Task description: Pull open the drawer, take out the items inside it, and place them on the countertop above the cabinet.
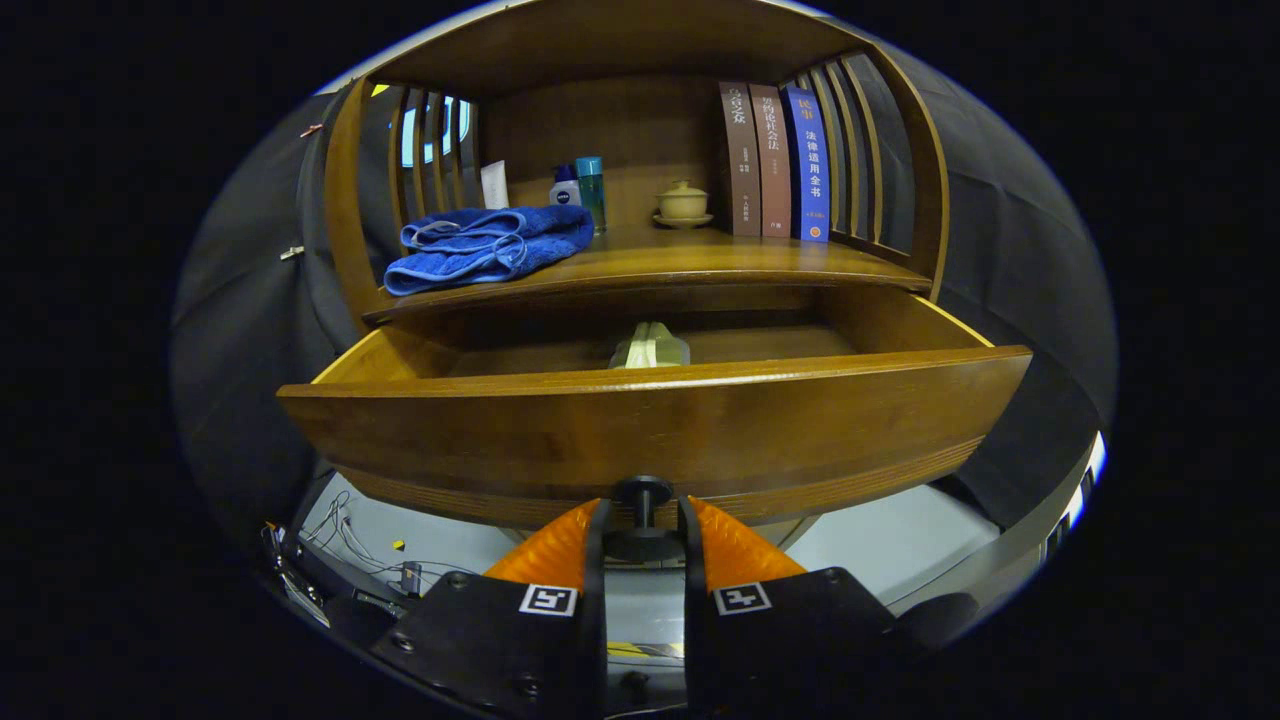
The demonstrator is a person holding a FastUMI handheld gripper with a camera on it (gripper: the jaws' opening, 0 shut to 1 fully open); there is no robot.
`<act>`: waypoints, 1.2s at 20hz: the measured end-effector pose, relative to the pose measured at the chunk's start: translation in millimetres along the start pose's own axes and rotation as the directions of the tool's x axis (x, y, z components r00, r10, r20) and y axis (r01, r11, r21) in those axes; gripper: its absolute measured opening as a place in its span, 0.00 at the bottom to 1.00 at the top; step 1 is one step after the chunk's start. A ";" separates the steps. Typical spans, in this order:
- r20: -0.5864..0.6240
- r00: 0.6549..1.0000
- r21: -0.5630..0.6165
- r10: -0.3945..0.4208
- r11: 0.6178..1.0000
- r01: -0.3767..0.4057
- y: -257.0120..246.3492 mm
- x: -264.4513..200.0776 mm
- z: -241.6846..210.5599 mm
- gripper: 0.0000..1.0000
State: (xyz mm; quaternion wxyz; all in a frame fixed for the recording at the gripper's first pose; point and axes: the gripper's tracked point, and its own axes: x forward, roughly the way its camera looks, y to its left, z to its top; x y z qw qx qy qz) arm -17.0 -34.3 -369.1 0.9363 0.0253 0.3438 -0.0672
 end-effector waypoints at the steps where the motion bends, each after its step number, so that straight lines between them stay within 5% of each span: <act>1: -0.003 1.000 0.001 -0.001 1.000 0.001 -1.0 -3.8 -1.1 0.35; 19: -0.068 0.998 0.051 0.012 0.999 -0.009 0.4 -43.4 -35.8 0.35; 21: -0.062 0.998 0.066 0.025 0.998 -0.021 1.7 -44.2 -35.7 0.37; 24: -0.030 0.999 0.065 0.030 0.997 -0.028 4.4 -52.3 -26.6 0.63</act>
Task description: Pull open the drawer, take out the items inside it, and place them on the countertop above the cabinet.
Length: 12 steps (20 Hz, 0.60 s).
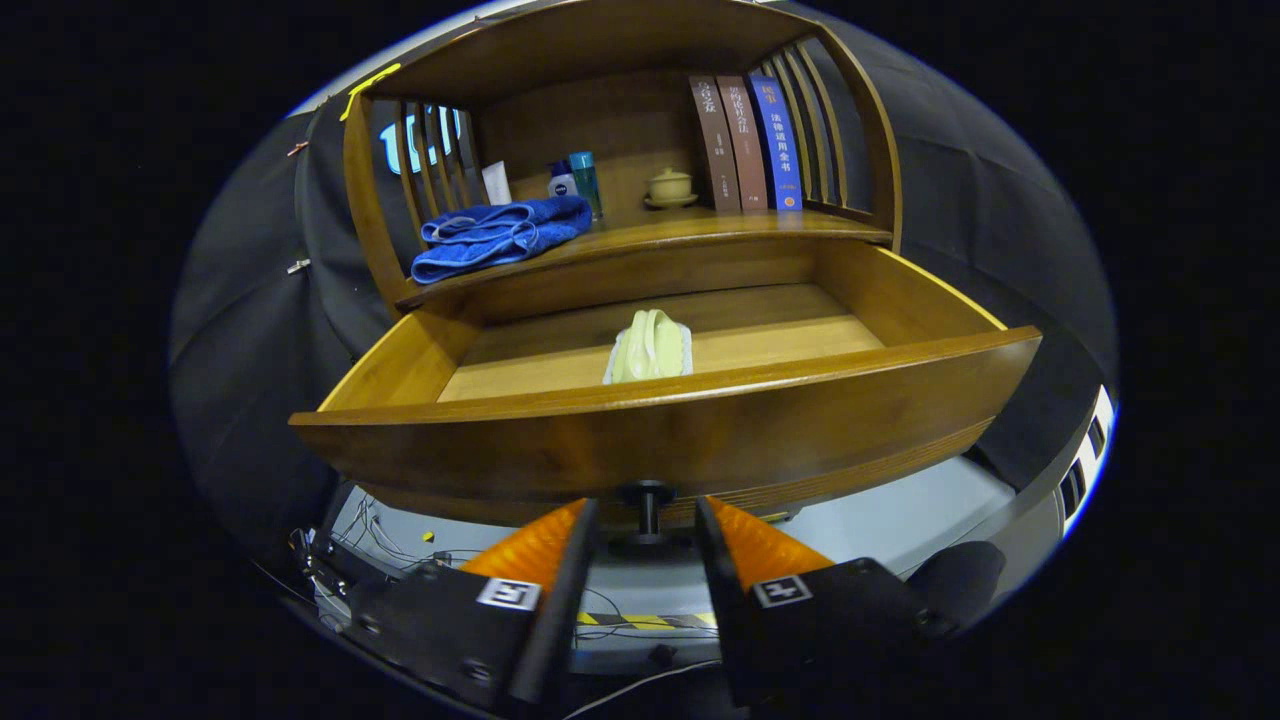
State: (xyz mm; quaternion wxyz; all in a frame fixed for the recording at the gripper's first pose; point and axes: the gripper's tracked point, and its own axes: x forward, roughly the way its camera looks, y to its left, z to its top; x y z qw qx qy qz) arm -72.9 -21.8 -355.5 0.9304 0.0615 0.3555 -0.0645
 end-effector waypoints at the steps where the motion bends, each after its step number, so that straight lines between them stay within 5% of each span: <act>1: 0.006 1.000 -0.019 -0.015 1.000 0.015 -2.1 -7.1 2.4 0.75; 3: 0.015 1.000 -0.049 -0.018 0.999 0.019 1.1 -15.3 8.8 1.00; 12: 0.121 0.990 -0.036 0.078 0.997 -0.074 39.9 -41.5 117.8 0.99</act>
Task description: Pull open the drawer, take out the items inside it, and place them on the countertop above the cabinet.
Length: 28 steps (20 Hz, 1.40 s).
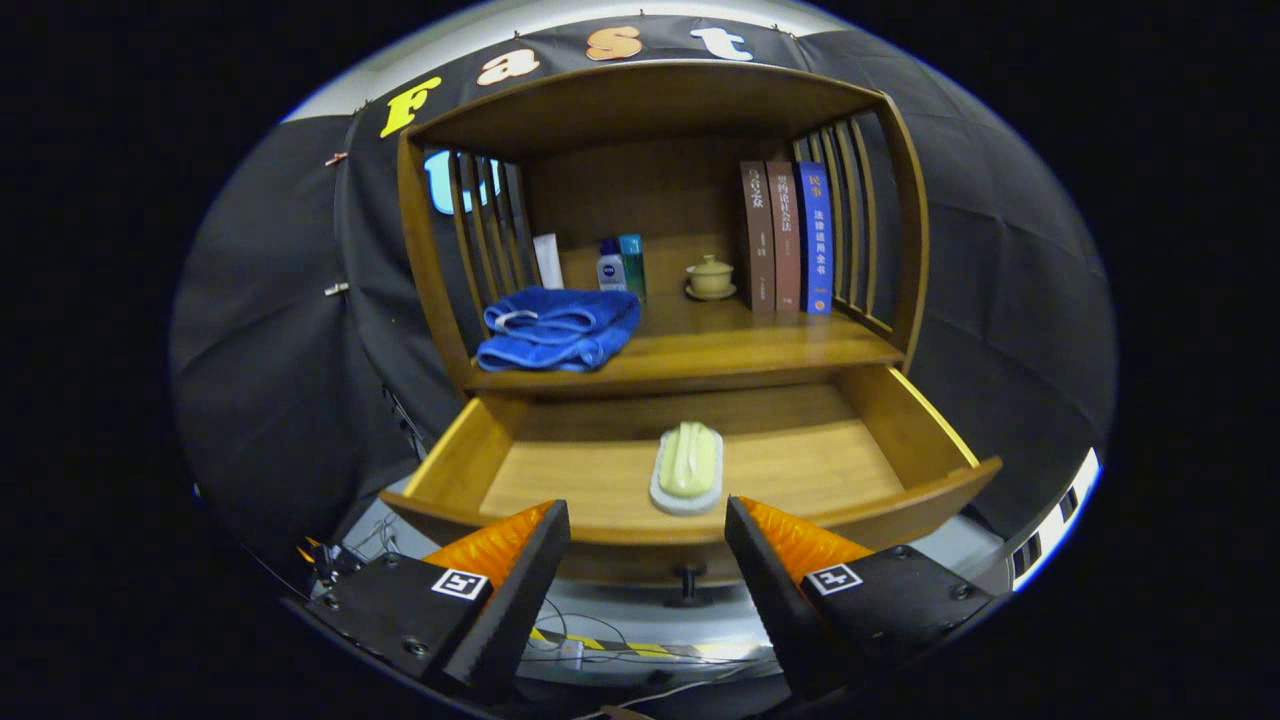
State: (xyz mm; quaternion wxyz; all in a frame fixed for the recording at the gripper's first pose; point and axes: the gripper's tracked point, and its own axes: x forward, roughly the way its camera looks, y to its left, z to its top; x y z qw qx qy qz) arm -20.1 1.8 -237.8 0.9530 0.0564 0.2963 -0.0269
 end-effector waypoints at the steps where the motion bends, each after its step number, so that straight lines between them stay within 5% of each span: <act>1: -0.019 1.000 0.008 0.007 1.000 -0.007 -1.3 12.3 7.2 0.99; 9: -0.253 0.967 0.040 -0.044 0.998 0.056 -30.1 114.8 13.5 0.98; 16: -0.474 0.872 -0.041 -0.119 0.993 0.113 -44.2 170.5 -21.1 0.84; 22: -0.613 0.777 -0.048 -0.142 0.989 0.143 -56.7 189.5 -44.4 0.84; 28: -0.648 0.748 -0.068 -0.145 0.989 0.133 -58.1 201.1 -60.5 0.48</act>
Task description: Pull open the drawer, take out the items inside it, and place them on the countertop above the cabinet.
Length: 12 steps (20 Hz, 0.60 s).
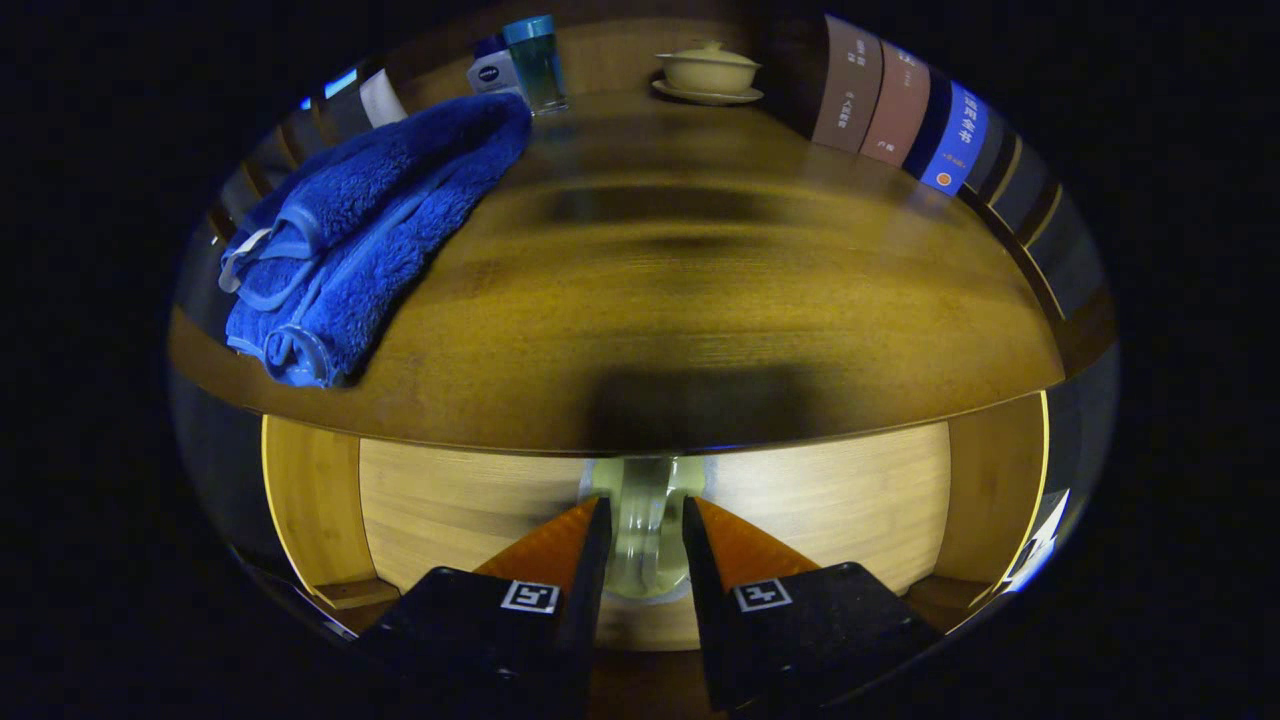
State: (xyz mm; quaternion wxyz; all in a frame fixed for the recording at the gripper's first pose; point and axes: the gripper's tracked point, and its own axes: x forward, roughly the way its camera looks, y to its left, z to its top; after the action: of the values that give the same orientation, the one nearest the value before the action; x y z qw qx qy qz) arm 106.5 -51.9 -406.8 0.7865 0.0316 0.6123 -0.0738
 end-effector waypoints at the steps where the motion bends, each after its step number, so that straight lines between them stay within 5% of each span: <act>1: 0.008 1.000 0.001 0.006 1.000 -0.006 1.3 -12.4 3.8 0.36; 2: 0.011 1.000 -0.008 0.011 1.000 -0.011 3.3 -15.1 4.7 0.23; 12: 0.126 0.990 0.007 0.067 0.998 -0.068 0.9 -68.8 -22.1 0.23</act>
State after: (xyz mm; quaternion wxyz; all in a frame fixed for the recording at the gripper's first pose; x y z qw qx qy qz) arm 69.1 -42.7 -345.7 0.8253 0.0522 0.5598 -0.0526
